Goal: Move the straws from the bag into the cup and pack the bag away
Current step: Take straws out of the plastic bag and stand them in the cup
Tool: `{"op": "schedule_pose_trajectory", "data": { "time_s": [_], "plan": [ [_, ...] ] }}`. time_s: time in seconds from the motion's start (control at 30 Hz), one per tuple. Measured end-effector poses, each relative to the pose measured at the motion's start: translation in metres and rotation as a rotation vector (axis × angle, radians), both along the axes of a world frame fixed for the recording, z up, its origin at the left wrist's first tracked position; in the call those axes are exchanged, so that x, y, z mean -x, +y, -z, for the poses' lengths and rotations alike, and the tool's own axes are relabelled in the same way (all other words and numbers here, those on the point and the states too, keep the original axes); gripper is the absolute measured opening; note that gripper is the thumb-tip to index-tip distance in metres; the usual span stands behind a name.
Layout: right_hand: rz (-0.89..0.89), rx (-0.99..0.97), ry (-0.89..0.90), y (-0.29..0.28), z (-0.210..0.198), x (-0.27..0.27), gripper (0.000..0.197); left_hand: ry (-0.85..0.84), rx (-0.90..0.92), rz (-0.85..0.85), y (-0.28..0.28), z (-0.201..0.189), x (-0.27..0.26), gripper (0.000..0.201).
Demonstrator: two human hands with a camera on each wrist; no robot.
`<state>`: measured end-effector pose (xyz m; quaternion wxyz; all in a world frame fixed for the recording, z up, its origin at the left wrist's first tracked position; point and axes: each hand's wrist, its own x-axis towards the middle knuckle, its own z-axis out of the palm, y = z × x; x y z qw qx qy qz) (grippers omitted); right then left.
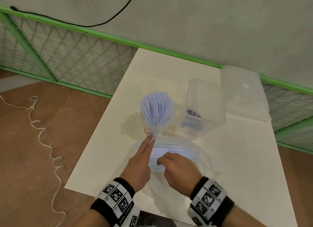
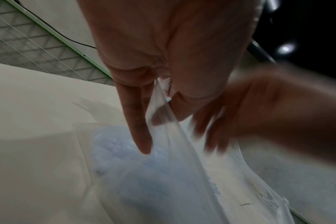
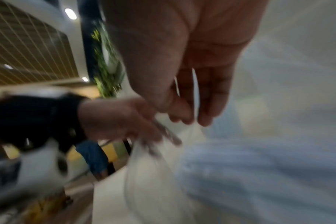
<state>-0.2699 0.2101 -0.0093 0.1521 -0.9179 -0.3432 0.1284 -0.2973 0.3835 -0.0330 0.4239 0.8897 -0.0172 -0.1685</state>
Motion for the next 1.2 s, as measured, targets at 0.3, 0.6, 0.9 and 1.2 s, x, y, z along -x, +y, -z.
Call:
{"op": "schedule_pose_trajectory", "data": {
  "time_s": [0.3,0.6,0.9,1.2],
  "plan": [
    [0.137,0.309,-0.101,-0.012,0.077,0.014,0.053,0.059,-0.036,0.003,-0.015,-0.006,-0.002,0.099],
    [0.168,0.338,-0.121,-0.009,0.078,0.011,0.033,0.052,-0.062,-0.007,-0.012,-0.004,0.0,0.098],
    [0.172,0.382,-0.078,-0.003,0.08,0.003,0.035,0.005,-0.05,-0.012,-0.009,-0.005,0.002,0.098],
    [0.148,0.431,0.035,0.0,0.068,-0.001,0.025,-0.014,-0.035,-0.021,-0.009,-0.006,0.003,0.095]
  ]
}}
